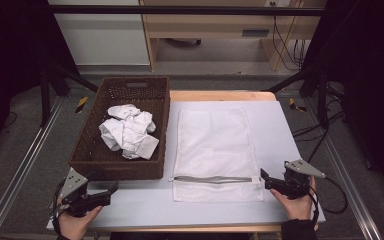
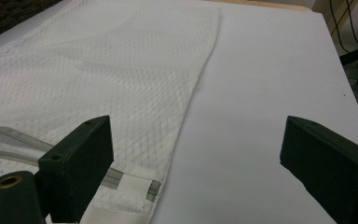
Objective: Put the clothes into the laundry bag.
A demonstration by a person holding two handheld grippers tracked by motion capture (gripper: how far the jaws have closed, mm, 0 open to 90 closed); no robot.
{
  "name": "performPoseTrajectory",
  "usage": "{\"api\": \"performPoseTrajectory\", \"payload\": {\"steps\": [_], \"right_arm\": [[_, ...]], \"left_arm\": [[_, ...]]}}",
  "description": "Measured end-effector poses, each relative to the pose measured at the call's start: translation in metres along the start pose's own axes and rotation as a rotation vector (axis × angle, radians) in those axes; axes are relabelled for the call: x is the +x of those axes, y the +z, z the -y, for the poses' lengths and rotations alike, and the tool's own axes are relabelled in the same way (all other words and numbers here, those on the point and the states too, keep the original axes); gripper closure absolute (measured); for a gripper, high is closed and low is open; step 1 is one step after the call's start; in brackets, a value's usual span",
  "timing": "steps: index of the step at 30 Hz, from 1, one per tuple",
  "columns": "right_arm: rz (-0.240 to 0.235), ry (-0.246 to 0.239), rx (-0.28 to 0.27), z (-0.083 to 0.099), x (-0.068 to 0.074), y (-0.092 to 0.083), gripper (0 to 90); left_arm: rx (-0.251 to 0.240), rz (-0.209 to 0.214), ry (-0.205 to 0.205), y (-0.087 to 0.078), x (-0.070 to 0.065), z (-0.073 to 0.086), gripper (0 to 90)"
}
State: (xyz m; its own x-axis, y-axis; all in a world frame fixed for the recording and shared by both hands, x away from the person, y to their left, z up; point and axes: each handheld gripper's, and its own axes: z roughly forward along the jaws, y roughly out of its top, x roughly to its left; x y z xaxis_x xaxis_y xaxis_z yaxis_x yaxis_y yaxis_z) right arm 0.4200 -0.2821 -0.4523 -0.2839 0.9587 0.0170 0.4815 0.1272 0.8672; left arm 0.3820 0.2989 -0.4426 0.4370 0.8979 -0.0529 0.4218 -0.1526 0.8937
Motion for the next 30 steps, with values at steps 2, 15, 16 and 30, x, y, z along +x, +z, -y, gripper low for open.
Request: {"api": "performPoseTrajectory", "payload": {"steps": [2,15,16,30], "right_arm": [[-0.001,0.004,0.003,0.001,0.0,0.0,9.9],[-0.03,-0.021,0.002,-0.003,0.014,0.003,9.9],[-0.033,-0.026,0.004,-0.003,0.015,0.003,9.9],[-0.036,-0.043,-0.002,-0.006,0.02,0.001,9.9]], "left_arm": [[-0.006,-0.001,-0.004,-0.001,0.0,-0.001,11.8],[-0.07,-0.032,-0.021,-0.019,-0.005,-0.018,12.4],[-0.073,-0.04,-0.022,-0.021,-0.006,-0.02,12.4],[-0.135,-0.05,0.039,-0.03,-0.016,-0.06,13.8]]}}
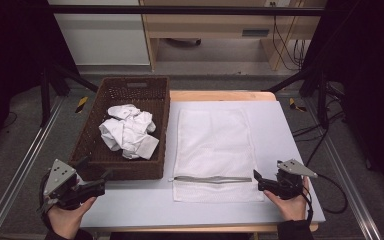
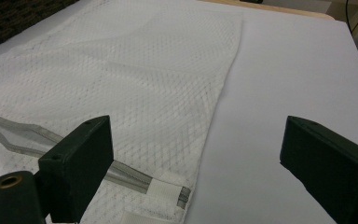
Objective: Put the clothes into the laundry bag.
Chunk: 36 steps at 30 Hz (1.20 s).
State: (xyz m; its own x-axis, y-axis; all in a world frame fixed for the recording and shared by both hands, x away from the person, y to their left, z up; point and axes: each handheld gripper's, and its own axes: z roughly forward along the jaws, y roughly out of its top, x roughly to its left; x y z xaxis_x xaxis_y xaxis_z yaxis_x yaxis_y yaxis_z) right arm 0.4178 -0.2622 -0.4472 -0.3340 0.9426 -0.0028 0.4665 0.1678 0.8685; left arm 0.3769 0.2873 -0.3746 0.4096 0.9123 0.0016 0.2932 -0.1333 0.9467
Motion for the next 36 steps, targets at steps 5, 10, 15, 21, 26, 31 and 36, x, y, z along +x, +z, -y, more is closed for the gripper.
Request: {"api": "performPoseTrajectory", "payload": {"steps": [5,10,15,21,26,31,36], "right_arm": [[-0.001,-0.002,-0.001,-0.001,0.001,0.0,9.9],[-0.001,-0.011,-0.005,-0.002,0.002,0.001,9.4],[0.001,-0.012,-0.006,-0.002,0.003,0.001,8.8],[0.001,-0.017,-0.007,-0.002,0.003,0.002,7.8],[0.003,-0.019,-0.009,-0.002,0.004,0.003,7.3],[0.001,-0.02,-0.006,-0.002,0.004,0.003,7.4],[0.0,-0.018,-0.004,-0.002,0.003,0.004,7.4]], "left_arm": [[-0.008,0.003,0.005,0.007,0.0,-0.017,14.5],[-0.01,-0.007,0.011,0.02,0.002,-0.034,14.9],[0.009,-0.024,0.027,0.035,0.005,-0.047,14.9],[0.026,-0.03,0.035,0.054,0.007,-0.056,15.0],[0.054,-0.047,0.046,0.071,0.014,-0.064,14.8],[0.084,-0.056,0.048,0.087,0.02,-0.072,14.6],[0.114,-0.066,0.055,0.103,0.027,-0.08,14.8]]}}
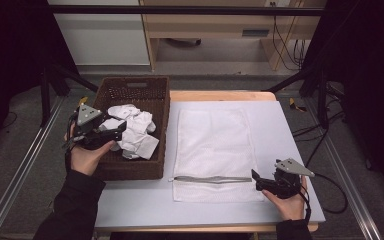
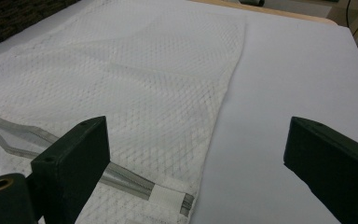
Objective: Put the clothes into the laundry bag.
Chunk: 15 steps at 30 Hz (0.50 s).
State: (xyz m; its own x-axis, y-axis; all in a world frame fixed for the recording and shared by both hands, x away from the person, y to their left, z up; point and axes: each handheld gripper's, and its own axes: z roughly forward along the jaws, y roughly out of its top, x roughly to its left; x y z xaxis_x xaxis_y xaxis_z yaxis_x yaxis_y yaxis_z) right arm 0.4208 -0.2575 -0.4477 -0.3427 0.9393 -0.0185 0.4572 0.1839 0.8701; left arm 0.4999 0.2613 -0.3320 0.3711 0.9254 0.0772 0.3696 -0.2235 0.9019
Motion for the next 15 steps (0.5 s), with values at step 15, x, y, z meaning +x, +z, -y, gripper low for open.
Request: {"api": "performPoseTrajectory", "payload": {"steps": [15], "right_arm": [[-0.002,-0.004,0.005,0.002,-0.002,0.002,7.2]], "left_arm": [[0.1,-0.066,0.011,0.055,0.025,0.0,14.6]]}}
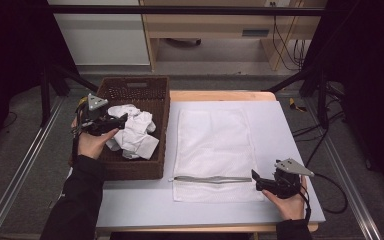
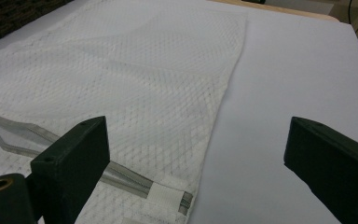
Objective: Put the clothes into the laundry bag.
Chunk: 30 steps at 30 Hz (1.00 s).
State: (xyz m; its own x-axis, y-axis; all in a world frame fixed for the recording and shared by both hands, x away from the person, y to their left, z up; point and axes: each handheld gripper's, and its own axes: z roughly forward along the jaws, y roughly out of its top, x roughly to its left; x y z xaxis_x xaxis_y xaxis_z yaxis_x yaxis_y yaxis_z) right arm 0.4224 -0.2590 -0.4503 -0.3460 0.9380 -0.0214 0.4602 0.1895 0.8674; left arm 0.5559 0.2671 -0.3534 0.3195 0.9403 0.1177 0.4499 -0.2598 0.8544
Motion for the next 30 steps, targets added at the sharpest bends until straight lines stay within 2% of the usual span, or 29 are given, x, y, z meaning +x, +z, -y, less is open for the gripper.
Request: {"api": "performPoseTrajectory", "payload": {"steps": [3,9,12,20,26,30], "right_arm": [[0.002,-0.001,0.002,0.001,0.0,0.001,7.2],[-0.004,0.0,0.003,0.001,0.0,0.001,7.2],[-0.009,-0.002,0.009,0.002,0.0,0.002,7.1],[-0.021,-0.008,0.018,0.002,0.002,0.005,5.9],[-0.027,-0.002,0.035,0.003,0.003,0.007,5.4],[-0.021,-0.006,0.035,0.004,0.002,0.008,5.3]], "left_arm": [[0.057,-0.012,-0.007,0.011,0.006,0.006,14.6],[0.11,-0.033,-0.034,0.022,0.014,0.015,13.5],[0.147,-0.037,-0.026,0.027,0.017,0.02,12.2],[0.254,0.021,0.004,0.043,0.011,0.03,5.1],[0.332,0.034,0.06,0.055,0.004,0.038,0.0],[0.35,0.038,0.051,0.058,0.004,0.04,0.0]]}}
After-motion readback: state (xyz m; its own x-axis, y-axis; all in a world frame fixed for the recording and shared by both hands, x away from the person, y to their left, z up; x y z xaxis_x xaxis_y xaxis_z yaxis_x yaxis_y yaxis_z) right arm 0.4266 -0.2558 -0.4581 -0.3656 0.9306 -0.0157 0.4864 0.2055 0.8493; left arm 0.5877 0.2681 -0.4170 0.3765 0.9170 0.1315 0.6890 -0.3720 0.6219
